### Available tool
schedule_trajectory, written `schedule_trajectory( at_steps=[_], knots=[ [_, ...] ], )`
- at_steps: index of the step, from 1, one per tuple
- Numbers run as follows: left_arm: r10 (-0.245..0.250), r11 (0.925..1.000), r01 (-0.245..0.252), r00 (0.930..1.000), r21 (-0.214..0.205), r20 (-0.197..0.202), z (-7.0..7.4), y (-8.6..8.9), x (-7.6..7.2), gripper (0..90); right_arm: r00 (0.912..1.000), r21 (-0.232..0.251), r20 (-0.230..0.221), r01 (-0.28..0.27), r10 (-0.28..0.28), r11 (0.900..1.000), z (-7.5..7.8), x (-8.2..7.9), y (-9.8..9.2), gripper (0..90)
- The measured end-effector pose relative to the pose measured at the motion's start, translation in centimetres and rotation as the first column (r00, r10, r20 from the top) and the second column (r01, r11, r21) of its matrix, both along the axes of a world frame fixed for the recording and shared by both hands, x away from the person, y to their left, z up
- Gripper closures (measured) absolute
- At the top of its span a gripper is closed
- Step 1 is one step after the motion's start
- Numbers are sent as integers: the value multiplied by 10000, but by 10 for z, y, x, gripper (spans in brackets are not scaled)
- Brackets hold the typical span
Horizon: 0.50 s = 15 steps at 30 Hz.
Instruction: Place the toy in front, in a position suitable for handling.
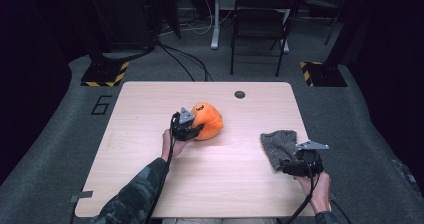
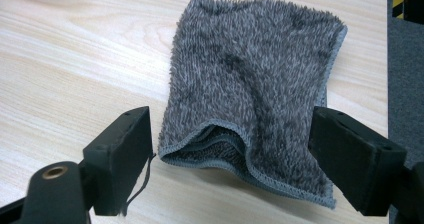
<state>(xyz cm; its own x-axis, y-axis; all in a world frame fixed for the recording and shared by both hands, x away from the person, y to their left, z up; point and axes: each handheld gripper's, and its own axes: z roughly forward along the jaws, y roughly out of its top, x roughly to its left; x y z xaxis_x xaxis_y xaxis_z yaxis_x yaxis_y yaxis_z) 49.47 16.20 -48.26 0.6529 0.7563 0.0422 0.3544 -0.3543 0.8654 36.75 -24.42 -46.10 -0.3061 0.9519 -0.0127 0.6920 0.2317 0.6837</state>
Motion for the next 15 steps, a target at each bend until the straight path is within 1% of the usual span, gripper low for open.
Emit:
schedule_trajectory(
  at_steps=[1,2,4,6,7,8,9,10,12,13,15],
  knots=[
    [-56,10000,56,10000,-44,50,1,0,0,630,10000,27,35,17,-18,10000,0,0,0,168],
    [-227,9997,227,9997,-71,-24,2,1,0,632,10000,49,22,23,-23,10000,1,0,0,168],
    [-331,9993,332,9994,-196,14,4,1,-1,633,10000,36,41,7,-7,10000,1,0,-1,168],
    [-586,9979,589,9982,-260,99,7,1,-2,632,10000,62,21,23,-23,10000,0,0,-2,167],
    [-710,9972,712,9974,-205,115,9,2,-3,632,10000,5,77,-54,54,10000,0,0,-3,167],
    [-806,9963,809,9967,-289,127,10,3,-4,631,10000,42,-8,5,-5,10000,0,0,-3,167],
    [-964,9949,968,9952,-275,151,12,3,-5,631,10000,22,65,-34,33,10000,0,0,-3,167],
    [-1026,9940,1033,9945,-358,202,14,3,-6,631,10000,41,86,-23,22,10000,0,0,-3,167],
    [-1361,9901,1371,9901,-292,346,19,4,-9,630,10000,38,63,-38,38,10000,0,0,-3,167],
    [-1486,9884,1494,9884,-282,310,22,5,-11,629,10000,54,63,-33,32,10000,0,0,-3,167],
    [-1817,9829,1827,9827,-240,366,27,5,-15,627,10000,56,38,-55,55,10000,0,2,-1,167]
  ],
)
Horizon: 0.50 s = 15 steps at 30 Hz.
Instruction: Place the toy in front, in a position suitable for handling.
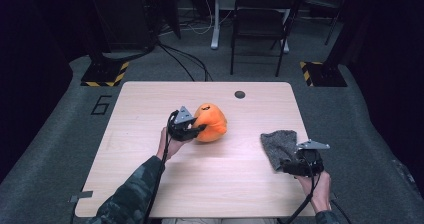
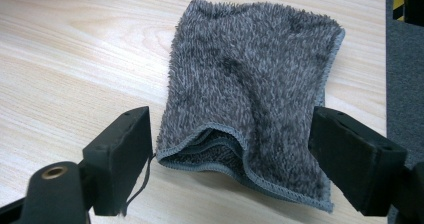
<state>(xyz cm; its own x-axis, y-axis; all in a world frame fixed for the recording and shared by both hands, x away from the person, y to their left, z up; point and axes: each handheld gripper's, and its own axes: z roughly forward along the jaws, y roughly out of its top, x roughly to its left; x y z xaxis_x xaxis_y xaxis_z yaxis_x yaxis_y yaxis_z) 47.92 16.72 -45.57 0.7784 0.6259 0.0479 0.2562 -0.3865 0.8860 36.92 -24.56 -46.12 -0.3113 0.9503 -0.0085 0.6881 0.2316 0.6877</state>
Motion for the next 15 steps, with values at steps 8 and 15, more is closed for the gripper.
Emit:
schedule_trajectory(
  at_steps=[8,15],
  knots=[
    [-1161,9932,1161,9932,-62,-18,8,-4,-14,618,9998,17,-75,-207,207,9998,0,5,7,166],
    [-2018,9794,2018,9793,-27,-180,10,-9,-24,607,9993,-39,-66,-367,367,9993,0,9,11,166]
  ],
)
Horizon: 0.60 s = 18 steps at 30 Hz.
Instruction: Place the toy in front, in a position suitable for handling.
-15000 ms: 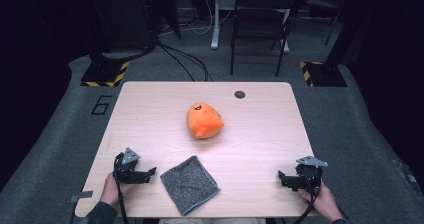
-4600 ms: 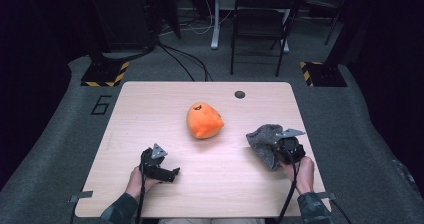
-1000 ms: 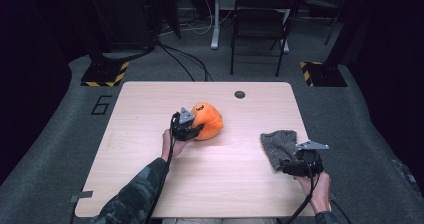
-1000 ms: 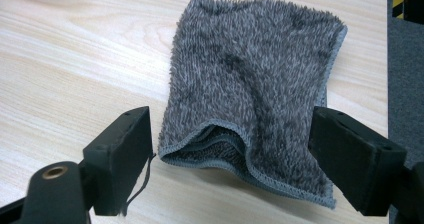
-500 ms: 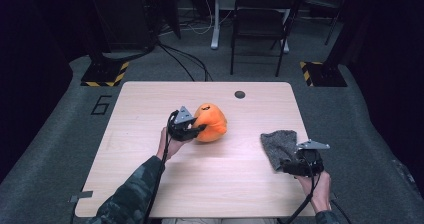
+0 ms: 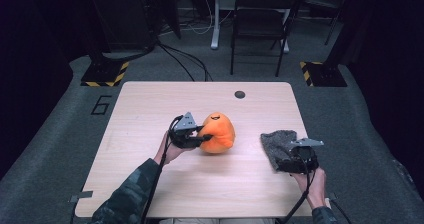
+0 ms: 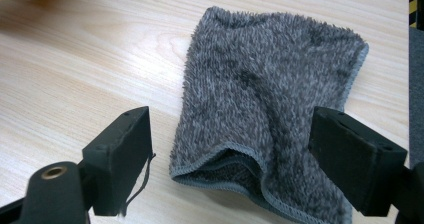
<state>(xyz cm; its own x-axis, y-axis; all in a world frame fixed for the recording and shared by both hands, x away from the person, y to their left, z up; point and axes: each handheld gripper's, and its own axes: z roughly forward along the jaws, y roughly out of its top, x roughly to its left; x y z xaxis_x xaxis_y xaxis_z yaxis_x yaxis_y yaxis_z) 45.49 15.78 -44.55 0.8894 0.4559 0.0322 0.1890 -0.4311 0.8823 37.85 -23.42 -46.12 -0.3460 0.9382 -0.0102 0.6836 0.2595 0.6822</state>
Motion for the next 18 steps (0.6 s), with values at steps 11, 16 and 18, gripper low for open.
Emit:
schedule_trajectory(
  at_steps=[11,16,18],
  knots=[
    [-1164,9919,1186,9920,454,-479,-18,-9,-12,591,9991,-68,-42,-427,426,9991,0,9,12,163],
    [-1136,9920,1173,9906,456,-762,-29,-7,-10,548,9975,-257,-47,-711,711,9971,-1,14,19,160],
    [-1048,9932,1088,9906,416,-884,-30,-6,-10,474,9969,-248,-118,-777,774,9967,-2,15,21,161]
  ],
)
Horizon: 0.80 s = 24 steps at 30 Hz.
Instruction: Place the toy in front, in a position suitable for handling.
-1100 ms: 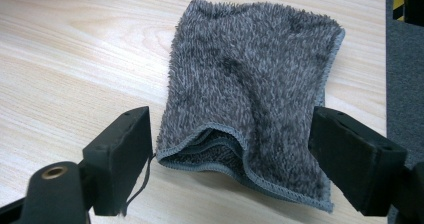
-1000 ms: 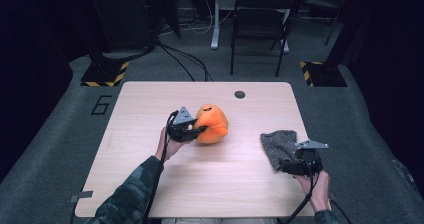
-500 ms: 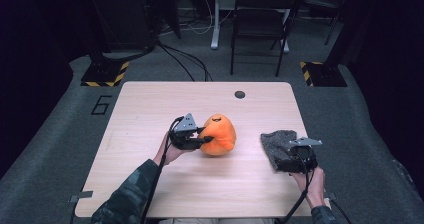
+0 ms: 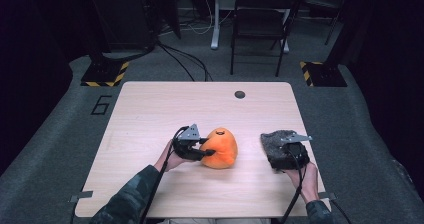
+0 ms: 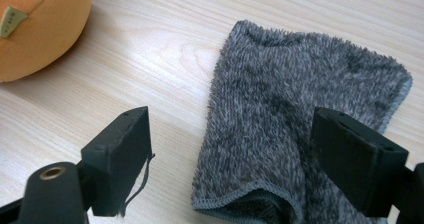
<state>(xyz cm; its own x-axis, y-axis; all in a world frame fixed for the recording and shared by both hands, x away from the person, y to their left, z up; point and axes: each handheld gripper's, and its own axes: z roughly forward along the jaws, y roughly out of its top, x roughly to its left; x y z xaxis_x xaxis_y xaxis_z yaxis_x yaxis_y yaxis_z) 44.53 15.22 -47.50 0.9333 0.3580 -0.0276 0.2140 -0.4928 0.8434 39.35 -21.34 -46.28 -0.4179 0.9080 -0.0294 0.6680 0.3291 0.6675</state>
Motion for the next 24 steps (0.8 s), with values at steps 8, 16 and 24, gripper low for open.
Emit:
schedule_trajectory(
  at_steps=[8,16,24],
  knots=[
    [667,9965,-674,9976,-503,-167,7,9,-1,196,9985,154,323,-453,448,9989,7,1,3,147],
    [1705,9818,-1759,9825,-722,-757,10,35,1,140,9926,361,302,-1186,1175,9923,10,8,14,85],
    [2898,9549,-2950,9509,-347,-1082,3,63,-8,108,9765,374,424,-2131,2115,9763,14,19,37,55]
  ],
)
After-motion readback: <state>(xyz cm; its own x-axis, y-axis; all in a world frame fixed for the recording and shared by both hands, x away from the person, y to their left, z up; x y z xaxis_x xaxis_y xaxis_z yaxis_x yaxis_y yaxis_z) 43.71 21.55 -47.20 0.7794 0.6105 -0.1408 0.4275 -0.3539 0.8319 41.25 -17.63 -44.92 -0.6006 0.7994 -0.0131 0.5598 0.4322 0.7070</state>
